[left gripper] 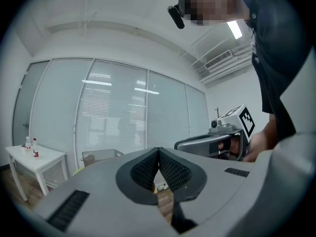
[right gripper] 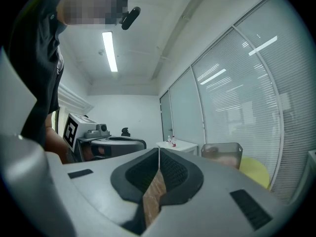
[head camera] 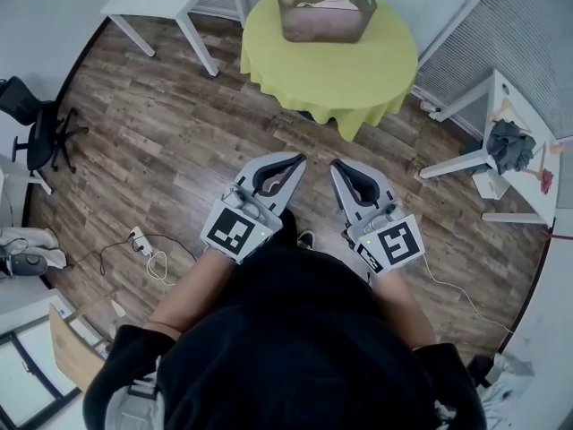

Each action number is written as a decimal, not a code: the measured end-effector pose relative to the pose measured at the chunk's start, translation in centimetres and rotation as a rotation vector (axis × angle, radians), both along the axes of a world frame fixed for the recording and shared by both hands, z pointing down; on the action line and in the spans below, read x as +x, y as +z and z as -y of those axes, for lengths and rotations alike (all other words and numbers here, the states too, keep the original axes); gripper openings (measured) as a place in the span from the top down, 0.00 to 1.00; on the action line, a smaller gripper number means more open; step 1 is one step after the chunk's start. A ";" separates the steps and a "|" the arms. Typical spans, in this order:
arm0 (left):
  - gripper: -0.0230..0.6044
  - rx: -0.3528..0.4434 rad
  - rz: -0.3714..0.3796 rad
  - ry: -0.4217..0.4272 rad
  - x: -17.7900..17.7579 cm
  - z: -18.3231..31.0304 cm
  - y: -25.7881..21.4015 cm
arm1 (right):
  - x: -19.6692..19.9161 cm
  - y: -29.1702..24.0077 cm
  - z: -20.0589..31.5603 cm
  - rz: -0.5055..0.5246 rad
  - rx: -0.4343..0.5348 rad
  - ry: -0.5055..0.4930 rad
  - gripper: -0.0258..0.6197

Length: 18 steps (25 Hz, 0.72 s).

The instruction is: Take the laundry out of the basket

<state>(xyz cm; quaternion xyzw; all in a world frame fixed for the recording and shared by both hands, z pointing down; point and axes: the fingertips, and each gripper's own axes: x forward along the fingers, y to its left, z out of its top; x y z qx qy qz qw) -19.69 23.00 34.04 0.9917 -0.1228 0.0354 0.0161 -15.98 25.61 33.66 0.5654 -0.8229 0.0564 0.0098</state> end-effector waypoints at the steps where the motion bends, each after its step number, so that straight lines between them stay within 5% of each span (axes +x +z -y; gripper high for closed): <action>1: 0.95 0.001 0.000 0.008 0.4 0.8 0.0 | 0.3 0.0 0.8 -0.002 -0.003 0.006 0.92; 18: 0.95 -0.011 -0.036 0.109 3.7 15.3 -0.7 | 2.7 -0.8 15.6 -0.041 -0.015 0.076 0.92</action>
